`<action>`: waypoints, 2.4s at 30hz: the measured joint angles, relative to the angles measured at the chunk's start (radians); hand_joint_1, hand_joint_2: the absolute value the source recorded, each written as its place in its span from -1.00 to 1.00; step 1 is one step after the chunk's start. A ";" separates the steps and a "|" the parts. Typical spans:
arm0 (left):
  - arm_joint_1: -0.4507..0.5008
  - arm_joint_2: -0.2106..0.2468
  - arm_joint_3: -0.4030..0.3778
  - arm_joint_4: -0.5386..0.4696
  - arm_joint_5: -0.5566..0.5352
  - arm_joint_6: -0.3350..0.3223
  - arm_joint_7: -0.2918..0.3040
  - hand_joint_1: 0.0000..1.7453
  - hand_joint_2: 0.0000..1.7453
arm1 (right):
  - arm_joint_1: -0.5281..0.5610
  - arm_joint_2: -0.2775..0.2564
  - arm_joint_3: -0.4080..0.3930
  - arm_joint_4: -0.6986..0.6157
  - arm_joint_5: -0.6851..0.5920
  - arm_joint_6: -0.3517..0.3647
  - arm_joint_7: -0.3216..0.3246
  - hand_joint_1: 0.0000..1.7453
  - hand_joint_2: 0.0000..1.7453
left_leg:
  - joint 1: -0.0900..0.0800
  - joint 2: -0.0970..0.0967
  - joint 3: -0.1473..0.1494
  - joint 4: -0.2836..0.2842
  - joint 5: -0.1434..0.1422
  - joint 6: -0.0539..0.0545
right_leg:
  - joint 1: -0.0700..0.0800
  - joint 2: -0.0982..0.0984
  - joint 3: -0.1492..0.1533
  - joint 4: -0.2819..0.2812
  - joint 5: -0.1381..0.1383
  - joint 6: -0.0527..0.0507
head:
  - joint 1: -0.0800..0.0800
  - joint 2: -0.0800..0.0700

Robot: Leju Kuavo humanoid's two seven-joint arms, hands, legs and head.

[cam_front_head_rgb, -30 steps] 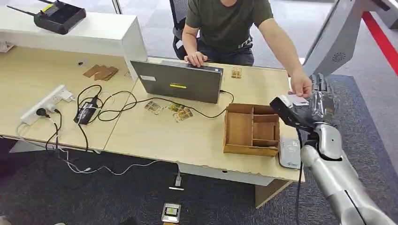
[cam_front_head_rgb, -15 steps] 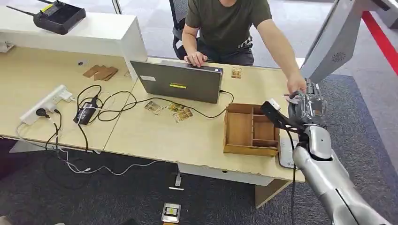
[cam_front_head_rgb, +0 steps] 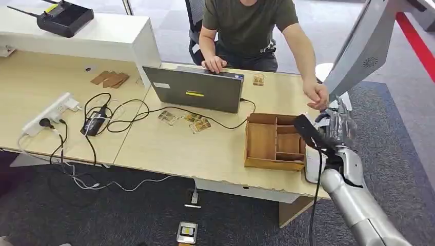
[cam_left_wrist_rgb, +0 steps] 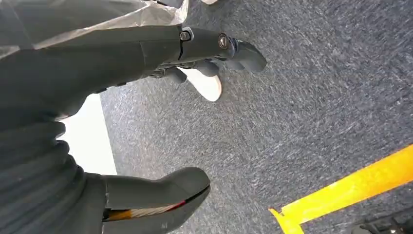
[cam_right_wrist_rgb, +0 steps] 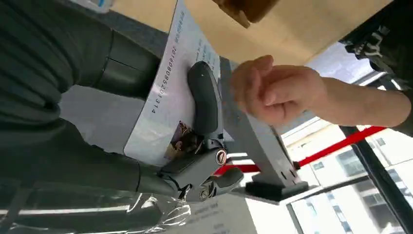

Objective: Pass the card to the sensor for recognition and then transmit it.

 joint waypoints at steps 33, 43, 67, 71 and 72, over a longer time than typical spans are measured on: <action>0.065 0.010 0.017 0.000 0.074 0.065 -0.029 -1.00 1.00 | 0.201 -0.018 -0.061 0.038 -0.026 -0.080 0.036 1.00 1.00 | 0.000 0.001 0.000 0.000 -0.001 -0.001 | 0.000 0.000 0.001 0.000 0.000 0.000 | 0.000 0.000; 0.036 0.010 0.016 -0.002 0.037 0.025 -0.013 -1.00 1.00 | 0.082 -0.045 -0.062 -0.165 -0.019 0.119 0.049 1.00 1.00 | 0.000 0.001 0.001 0.000 -0.001 -0.001 | 0.000 0.000 0.001 0.000 0.000 0.000 | 0.000 0.000; -0.024 0.009 0.005 -0.005 -0.021 -0.035 0.019 -1.00 1.00 | -0.097 0.137 -0.026 -0.092 0.048 0.244 0.045 1.00 1.00 | 0.000 0.000 0.000 0.000 -0.001 -0.001 | 0.000 0.000 0.000 0.001 -0.001 0.000 | 0.000 0.000; -0.026 0.009 0.005 -0.005 -0.024 -0.040 0.019 -1.00 1.00 | -0.105 0.144 -0.026 -0.079 0.048 0.244 0.042 1.00 1.00 | 0.000 0.000 0.000 0.000 -0.001 -0.001 | 0.000 0.000 0.000 0.001 -0.001 0.000 | 0.000 0.000; -0.027 0.009 0.005 -0.005 -0.024 -0.040 0.019 -1.00 1.00 | -0.106 0.146 -0.027 -0.077 0.048 0.244 0.042 1.00 1.00 | 0.000 0.000 0.000 0.000 -0.001 -0.001 | 0.000 0.000 0.000 0.001 -0.001 0.000 | 0.000 0.000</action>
